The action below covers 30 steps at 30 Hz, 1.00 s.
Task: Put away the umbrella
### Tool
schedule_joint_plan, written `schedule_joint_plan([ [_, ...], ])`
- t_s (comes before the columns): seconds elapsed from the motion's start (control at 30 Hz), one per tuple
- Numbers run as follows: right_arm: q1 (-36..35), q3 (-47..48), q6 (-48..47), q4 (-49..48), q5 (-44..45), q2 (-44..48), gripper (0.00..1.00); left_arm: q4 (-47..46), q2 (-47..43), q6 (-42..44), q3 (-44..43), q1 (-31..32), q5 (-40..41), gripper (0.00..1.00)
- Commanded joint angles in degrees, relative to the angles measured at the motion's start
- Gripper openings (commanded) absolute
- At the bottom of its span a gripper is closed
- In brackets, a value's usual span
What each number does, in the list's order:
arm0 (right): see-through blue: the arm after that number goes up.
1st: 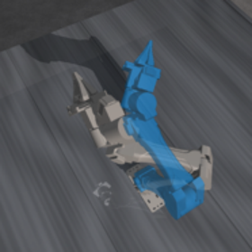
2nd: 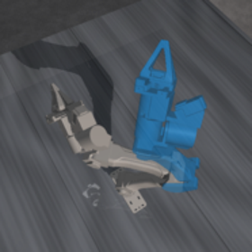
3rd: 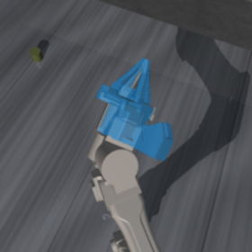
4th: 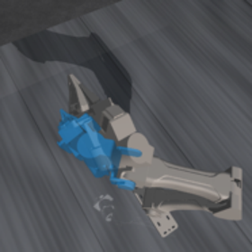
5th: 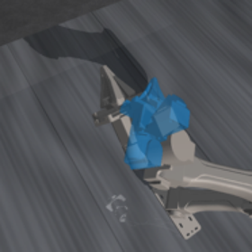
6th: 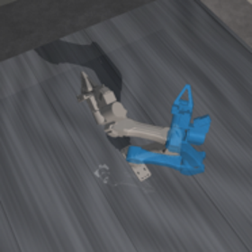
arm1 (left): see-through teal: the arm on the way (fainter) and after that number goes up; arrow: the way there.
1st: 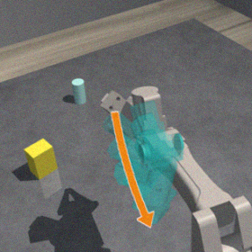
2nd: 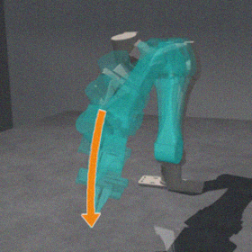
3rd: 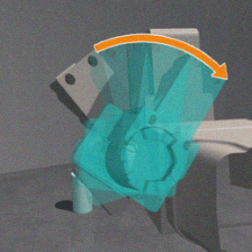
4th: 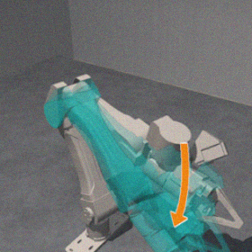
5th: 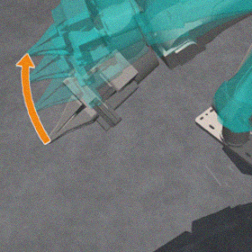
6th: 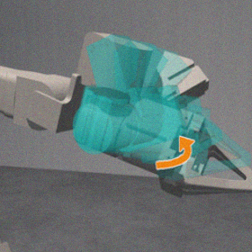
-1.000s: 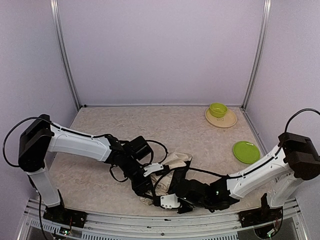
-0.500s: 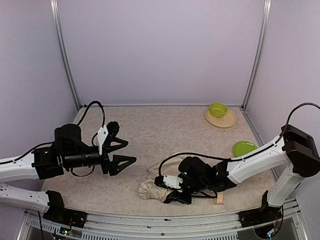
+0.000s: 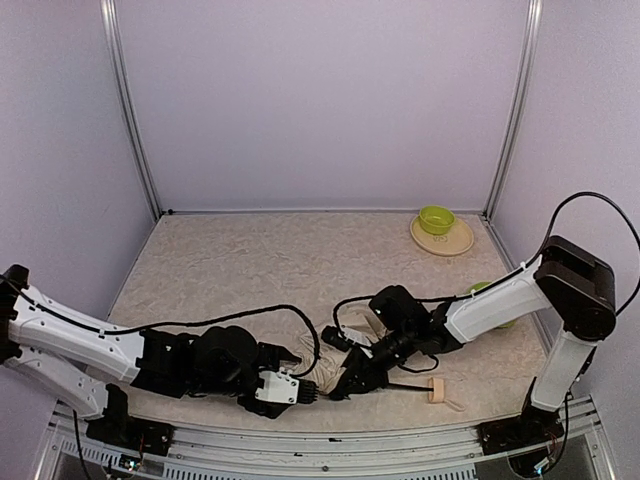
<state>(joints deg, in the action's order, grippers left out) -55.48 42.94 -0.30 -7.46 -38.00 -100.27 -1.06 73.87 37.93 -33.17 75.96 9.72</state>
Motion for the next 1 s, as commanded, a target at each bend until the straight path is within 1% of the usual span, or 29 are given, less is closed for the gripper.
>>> schedule_joint_plan([
  [0.0, 2.0, -0.6, 2.5, 9.0, -8.6, -5.9, 0.00, -4.2, 4.7, 11.0, -3.9, 0.2, -2.0, 0.81],
  [0.07, 2.2, 1.0, 1.0, 11.5, -8.9, -7.3, 0.00, -4.0, 8.4, 11.9, -4.5, 0.0, -3.1, 0.81],
  [0.2, 2.3, 3.6, -2.2, 15.1, -10.1, -8.6, 0.00, -5.9, 15.5, 13.5, -6.0, -0.6, 2.1, 0.78],
  [0.27, 2.4, 4.4, -3.2, 15.6, -10.6, -8.4, 0.00, -5.1, 18.3, 13.6, -7.8, -1.7, 2.3, 0.76],
  [0.33, 2.5, 4.9, -3.8, 16.3, -10.5, -8.3, 0.00, -1.1, 20.8, 13.2, -10.1, -2.4, 2.2, 0.69],
  [0.43, 3.2, 5.4, -4.1, 16.7, -10.2, -7.8, 0.00, 7.3, 23.7, 10.9, -13.5, -1.2, 1.9, 0.52],
  [0.5, 3.9, 5.7, -4.0, 16.3, -11.3, -7.5, 0.01, 10.1, 24.8, 9.1, -14.4, -0.9, 0.0, 0.43],
  [0.57, 4.5, 6.1, -3.7, 15.7, -11.3, -6.8, 0.09, 12.8, 26.4, 6.9, -15.8, -1.0, -2.3, 0.36],
  [0.63, 5.2, 6.4, -3.4, 15.3, -10.7, -5.6, 0.22, 17.6, 29.0, 4.3, -18.5, -1.1, -4.1, 0.32],
  [0.67, 5.7, 6.6, -3.1, 15.2, -10.5, -4.8, 0.28, 20.4, 30.6, 2.9, -20.0, -1.2, -4.6, 0.30],
  [0.73, 6.8, 6.6, -2.4, 15.2, -9.8, -2.5, 0.38, 26.0, 34.0, -0.5, -23.6, -1.8, -6.8, 0.28],
  [0.77, 7.5, 6.4, -2.0, 15.4, -9.1, -1.1, 0.41, 28.3, 36.0, -2.1, -25.0, -2.3, -8.4, 0.28],
  [0.87, 10.0, 4.9, -1.1, 16.3, -6.4, 5.8, 0.47, 33.5, 40.0, -7.1, -29.1, -4.5, -14.1, 0.26],
  [0.97, 12.0, 2.2, -1.0, 17.9, -3.7, 12.2, 0.50, 35.8, 41.9, -10.2, -30.4, -6.5, -19.1, 0.25],
])
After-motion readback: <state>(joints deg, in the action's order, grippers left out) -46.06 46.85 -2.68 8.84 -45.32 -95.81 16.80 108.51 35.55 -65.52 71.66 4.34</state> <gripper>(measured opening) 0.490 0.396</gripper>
